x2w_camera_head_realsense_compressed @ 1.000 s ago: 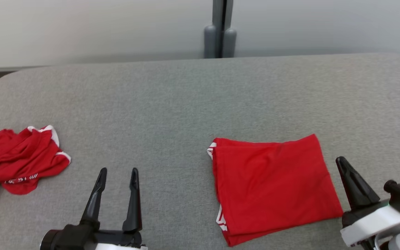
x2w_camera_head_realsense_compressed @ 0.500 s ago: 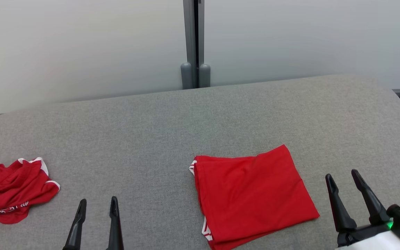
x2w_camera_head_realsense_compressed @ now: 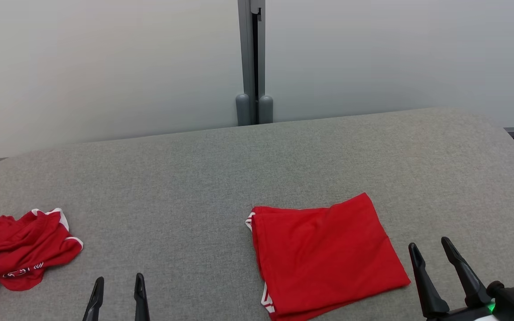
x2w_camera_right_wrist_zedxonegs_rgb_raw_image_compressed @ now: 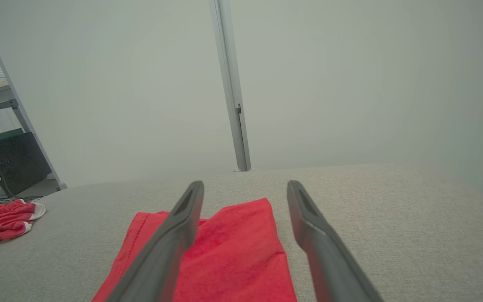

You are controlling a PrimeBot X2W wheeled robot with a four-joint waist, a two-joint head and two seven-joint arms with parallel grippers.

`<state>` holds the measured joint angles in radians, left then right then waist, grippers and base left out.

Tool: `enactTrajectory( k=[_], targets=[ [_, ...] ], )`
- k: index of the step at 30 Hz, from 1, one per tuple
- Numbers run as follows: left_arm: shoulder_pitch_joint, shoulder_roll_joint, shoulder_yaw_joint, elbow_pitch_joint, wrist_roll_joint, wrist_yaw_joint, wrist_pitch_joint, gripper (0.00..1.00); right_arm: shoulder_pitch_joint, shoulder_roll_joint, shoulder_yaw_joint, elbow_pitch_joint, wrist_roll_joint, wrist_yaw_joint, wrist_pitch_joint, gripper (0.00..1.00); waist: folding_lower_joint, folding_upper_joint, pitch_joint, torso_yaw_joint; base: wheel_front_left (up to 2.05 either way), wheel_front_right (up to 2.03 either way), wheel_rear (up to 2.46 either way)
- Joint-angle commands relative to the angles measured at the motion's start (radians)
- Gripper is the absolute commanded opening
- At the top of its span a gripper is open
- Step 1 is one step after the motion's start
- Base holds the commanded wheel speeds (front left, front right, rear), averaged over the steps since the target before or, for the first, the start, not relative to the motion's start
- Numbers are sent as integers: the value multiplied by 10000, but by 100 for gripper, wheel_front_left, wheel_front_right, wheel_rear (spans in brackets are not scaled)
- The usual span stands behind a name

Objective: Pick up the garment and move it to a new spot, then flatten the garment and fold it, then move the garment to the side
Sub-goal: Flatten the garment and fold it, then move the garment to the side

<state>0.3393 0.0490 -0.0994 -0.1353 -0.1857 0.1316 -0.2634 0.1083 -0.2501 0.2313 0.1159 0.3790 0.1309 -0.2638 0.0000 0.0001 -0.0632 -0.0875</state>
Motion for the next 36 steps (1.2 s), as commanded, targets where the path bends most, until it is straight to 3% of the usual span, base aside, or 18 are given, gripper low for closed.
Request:
enactTrajectory(
  k=[1, 26, 31, 36],
  targets=[
    [65, 30, 34, -28, 74, -54, -13, 100, 95, -6, -6, -24, -9, -5, -6, 100, 0, -1, 5, 18, 0, 0, 0],
    [-231, 32, -152, 100, 139, -149, -13, 100, -327, -203, -93, 175, 163, -5, -6, 100, 0, -1, 581, 602, 0, 0, 0],
    [-521, 30, -235, 56, 166, -210, -13, 100, -1020, -563, -172, 796, 484, -5, -5, 100, 0, -1, 1272, 679, 0, 0, 0],
    [-1126, 30, -504, 55, 274, -253, -13, 100, -2198, -1320, 598, 2534, 1432, -5, -8, 100, 0, -1, 2176, 905, 0, 0, 0]
  ],
)
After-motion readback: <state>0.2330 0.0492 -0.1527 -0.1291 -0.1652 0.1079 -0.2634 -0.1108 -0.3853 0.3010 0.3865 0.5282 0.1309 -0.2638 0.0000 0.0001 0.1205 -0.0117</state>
